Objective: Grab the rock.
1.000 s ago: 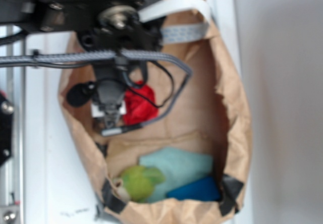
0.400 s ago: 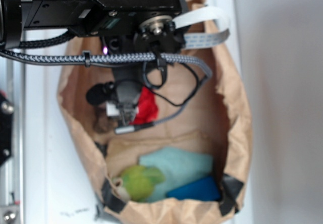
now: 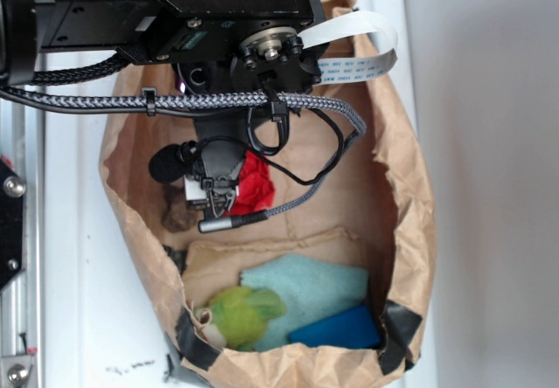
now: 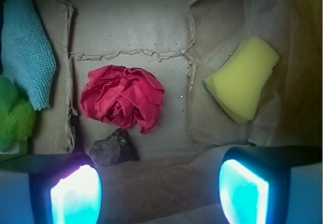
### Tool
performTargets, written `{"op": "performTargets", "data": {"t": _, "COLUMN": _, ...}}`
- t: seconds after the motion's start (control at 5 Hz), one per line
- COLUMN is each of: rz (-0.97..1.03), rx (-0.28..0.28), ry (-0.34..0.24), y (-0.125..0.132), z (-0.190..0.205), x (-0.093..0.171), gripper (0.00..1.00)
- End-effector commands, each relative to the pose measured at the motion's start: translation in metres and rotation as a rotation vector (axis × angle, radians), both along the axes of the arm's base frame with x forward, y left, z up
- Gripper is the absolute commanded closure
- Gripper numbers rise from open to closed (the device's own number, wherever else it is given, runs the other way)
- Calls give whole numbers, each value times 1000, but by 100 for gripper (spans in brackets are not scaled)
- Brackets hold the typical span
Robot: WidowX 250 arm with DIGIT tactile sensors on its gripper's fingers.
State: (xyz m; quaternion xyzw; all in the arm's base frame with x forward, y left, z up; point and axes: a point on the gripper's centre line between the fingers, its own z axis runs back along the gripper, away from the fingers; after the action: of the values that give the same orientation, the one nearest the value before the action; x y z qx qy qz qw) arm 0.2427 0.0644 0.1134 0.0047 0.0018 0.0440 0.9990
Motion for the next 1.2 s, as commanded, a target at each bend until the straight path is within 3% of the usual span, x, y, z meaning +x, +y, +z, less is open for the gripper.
{"op": "performTargets", "data": {"t": 0.0, "rz": 2, "rx": 0, "ry": -61, "y": -14, "z": 4, "x": -7, "gripper": 0}}
{"op": "performTargets", "data": {"t": 0.2, "rz": -17, "rx": -13, "ry": -65, "y": -24, "z": -2, "x": -8, "gripper": 0}}
{"op": "performTargets", "data": {"t": 0.8, "rz": -45, "rx": 35, "ry": -115, "y": -42, "z": -25, "x": 0, "gripper": 0}}
{"op": "performTargets", "data": {"t": 1.0, "rz": -43, "rx": 24, "ry": -106, "y": -48, "z": -25, "x": 0, "gripper": 0}}
